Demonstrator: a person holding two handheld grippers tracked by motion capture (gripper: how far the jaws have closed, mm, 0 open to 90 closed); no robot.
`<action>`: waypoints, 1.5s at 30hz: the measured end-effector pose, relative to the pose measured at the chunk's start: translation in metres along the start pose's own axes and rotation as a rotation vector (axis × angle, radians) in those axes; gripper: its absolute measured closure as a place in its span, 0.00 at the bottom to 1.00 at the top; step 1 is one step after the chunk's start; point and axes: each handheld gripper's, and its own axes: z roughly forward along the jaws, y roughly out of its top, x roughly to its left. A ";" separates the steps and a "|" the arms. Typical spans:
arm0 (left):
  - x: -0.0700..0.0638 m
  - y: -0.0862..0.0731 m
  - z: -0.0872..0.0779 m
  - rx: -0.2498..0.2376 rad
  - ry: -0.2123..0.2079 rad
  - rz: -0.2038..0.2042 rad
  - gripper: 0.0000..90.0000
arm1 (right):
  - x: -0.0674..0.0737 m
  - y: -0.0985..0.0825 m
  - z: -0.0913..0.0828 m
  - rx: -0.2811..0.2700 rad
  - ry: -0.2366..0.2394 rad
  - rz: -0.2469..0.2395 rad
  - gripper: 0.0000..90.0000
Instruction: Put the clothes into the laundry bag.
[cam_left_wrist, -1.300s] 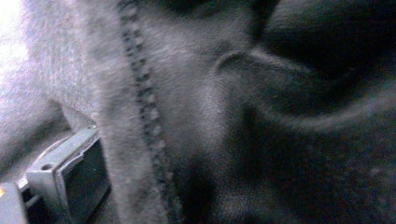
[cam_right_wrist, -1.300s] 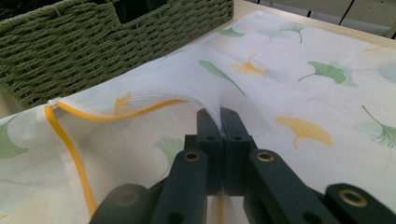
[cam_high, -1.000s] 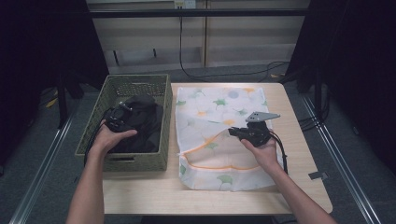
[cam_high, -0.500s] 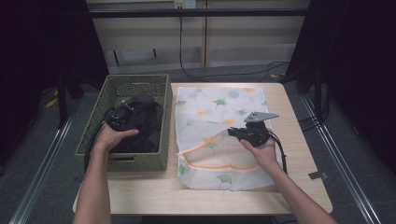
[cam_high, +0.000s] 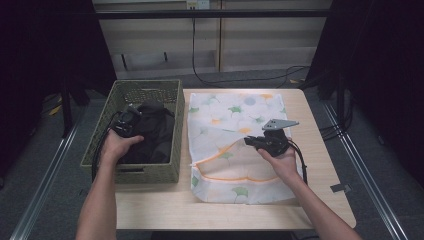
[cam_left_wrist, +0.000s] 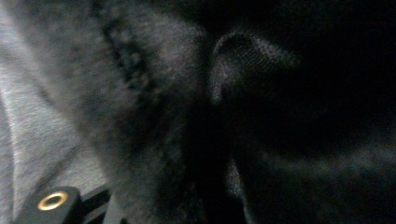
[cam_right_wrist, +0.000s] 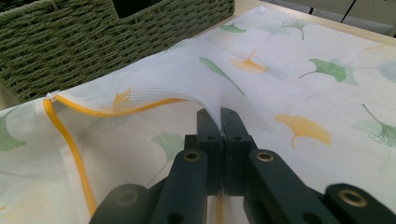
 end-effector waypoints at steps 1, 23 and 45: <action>0.002 0.000 -0.002 -0.003 -0.003 0.004 0.65 | 0.000 0.000 0.000 -0.001 -0.001 0.002 0.99; 0.002 -0.023 -0.072 -0.482 0.002 -0.051 0.69 | 0.000 -0.001 -0.002 0.000 -0.014 0.002 0.99; 0.012 -0.036 -0.142 -0.829 -0.112 -0.141 0.79 | 0.001 0.000 -0.003 -0.006 -0.014 -0.002 0.99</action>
